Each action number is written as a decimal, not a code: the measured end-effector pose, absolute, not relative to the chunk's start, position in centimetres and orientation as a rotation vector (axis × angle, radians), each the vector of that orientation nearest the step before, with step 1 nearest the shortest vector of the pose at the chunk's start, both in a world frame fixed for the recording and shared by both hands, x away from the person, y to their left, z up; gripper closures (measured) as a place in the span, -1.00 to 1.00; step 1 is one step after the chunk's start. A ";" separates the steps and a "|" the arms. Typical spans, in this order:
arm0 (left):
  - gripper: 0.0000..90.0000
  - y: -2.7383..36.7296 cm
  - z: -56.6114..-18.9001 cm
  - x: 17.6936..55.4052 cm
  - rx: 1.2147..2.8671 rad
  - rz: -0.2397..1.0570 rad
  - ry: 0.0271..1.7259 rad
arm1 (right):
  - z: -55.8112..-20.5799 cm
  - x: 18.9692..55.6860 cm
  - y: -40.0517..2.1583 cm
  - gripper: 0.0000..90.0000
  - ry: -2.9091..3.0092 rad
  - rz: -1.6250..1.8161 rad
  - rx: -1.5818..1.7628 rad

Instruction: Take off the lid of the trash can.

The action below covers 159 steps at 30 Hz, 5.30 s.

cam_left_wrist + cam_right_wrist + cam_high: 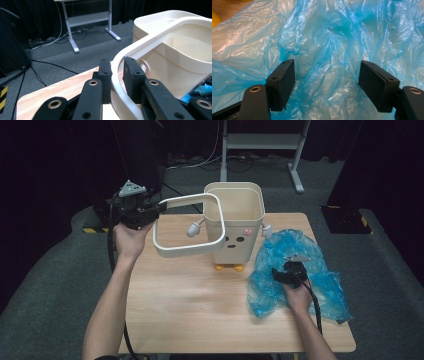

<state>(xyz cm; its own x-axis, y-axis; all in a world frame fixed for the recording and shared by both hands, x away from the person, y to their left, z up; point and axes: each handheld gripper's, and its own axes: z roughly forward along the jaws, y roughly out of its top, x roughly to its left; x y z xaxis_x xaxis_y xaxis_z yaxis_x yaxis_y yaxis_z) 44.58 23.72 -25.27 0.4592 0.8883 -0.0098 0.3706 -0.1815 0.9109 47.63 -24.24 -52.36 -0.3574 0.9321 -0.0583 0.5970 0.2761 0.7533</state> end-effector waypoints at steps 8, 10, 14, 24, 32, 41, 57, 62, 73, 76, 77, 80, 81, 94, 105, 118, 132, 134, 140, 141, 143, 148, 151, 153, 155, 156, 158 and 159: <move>0.71 24.4 -25.6 43.9 1.742 0.651 1.081 | -52.4 47.6 -24.3 -0.35 2.053 0.888 1.370; 0.71 24.6 -25.7 43.8 1.741 0.650 1.084 | -52.4 47.6 -24.3 -0.35 2.053 0.888 1.370; 0.71 24.9 -25.8 43.5 1.736 0.650 1.088 | -52.4 47.6 -24.3 -0.35 2.053 0.887 1.370; 0.71 25.5 -26.3 42.8 1.736 0.666 1.090 | -52.4 47.6 -24.3 -0.35 2.053 0.888 1.371; 0.71 26.2 -26.9 42.4 1.712 0.661 1.099 | -52.4 47.6 -24.2 -0.35 2.053 0.888 1.371; 0.71 27.5 -27.5 41.5 1.681 0.672 1.116 | -52.4 47.6 -24.2 -0.35 2.051 0.887 1.373; 0.71 28.1 -29.8 41.0 1.688 0.663 1.161 | -52.4 47.6 -24.2 -0.35 2.052 0.886 1.370; 0.71 27.8 -30.9 41.0 1.714 0.664 1.175 | -52.4 47.6 -24.2 -0.35 2.052 0.887 1.371; 0.71 27.8 -32.6 40.6 1.705 0.632 1.201 | -52.4 47.7 -24.3 -0.35 2.053 0.889 1.372; 0.71 27.5 -33.0 40.5 1.712 0.632 1.198 | -52.4 47.7 -24.3 -0.35 2.053 0.888 1.372; 0.71 27.5 -33.1 40.5 1.713 0.631 1.198 | -52.4 47.7 -24.3 -0.35 2.053 0.888 1.371; 0.71 27.3 -33.6 40.5 1.716 0.620 1.201 | -52.4 47.7 -24.3 -0.35 2.053 0.889 1.372; 0.71 27.3 -33.8 40.5 1.714 0.615 1.208 | -52.4 47.7 -24.3 -0.35 2.053 0.888 1.372; 0.71 26.8 -35.4 40.3 1.738 0.629 1.228 | -52.4 47.6 -24.2 -0.35 2.052 0.888 1.372; 0.71 26.8 -36.6 40.3 1.748 0.620 1.233 | -52.4 47.7 -24.3 -0.35 2.052 0.888 1.372; 0.71 26.5 -38.6 40.1 1.752 0.624 1.248 | -52.4 47.7 -24.2 -0.35 2.052 0.888 1.373; 0.71 27.2 -41.4 40.7 1.744 0.602 1.280 | -52.4 47.6 -24.2 -0.35 2.052 0.886 1.373; 0.71 27.1 -41.7 40.8 1.749 0.610 1.285 | -52.4 47.6 -24.2 -0.35 2.052 0.887 1.372; 0.71 27.1 -42.6 41.3 1.749 0.605 1.310 | -52.4 47.7 -24.2 -0.35 2.051 0.886 1.373; 0.71 27.1 -42.8 41.4 1.741 0.591 1.313 | -52.4 47.7 -24.2 -0.35 2.051 0.886 1.373; 0.71 27.1 -43.1 41.5 1.736 0.576 1.313 | -52.4 47.7 -24.2 -0.35 2.052 0.887 1.372; 0.71 26.9 -43.9 41.9 1.737 0.567 1.316 | -52.4 47.6 -24.2 -0.35 2.050 0.883 1.373; 0.71 26.8 -44.5 42.2 1.745 0.571 1.321 | -52.4 47.6 -24.2 -0.35 2.050 0.881 1.374; 0.71 26.8 -45.0 42.4 1.743 0.573 1.330 | -52.3 47.6 -24.2 -0.35 2.050 0.879 1.371; 0.71 26.8 -45.4 42.6 1.747 0.572 1.332 | -52.3 47.6 -24.1 -0.35 2.048 0.878 1.372; 0.71 26.7 -45.7 42.7 1.751 0.581 1.331 | -52.3 47.6 -24.1 -0.35 2.048 0.878 1.372; 0.71 26.8 -46.1 42.9 1.762 0.592 1.337 | -52.3 47.6 -24.2 -0.35 2.049 0.879 1.372; 0.71 26.8 -46.4 43.1 1.759 0.586 1.341 | -52.3 47.6 -24.1 -0.35 2.048 0.878 1.374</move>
<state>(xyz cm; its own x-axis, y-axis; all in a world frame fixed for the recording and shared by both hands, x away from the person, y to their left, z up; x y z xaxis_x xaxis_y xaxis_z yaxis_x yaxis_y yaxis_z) 43.08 26.75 -46.38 0.3222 0.9397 -0.1149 0.5534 -0.0885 0.8282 47.58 -24.14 -52.35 -0.3520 0.9339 -0.0627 0.5983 0.2760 0.7522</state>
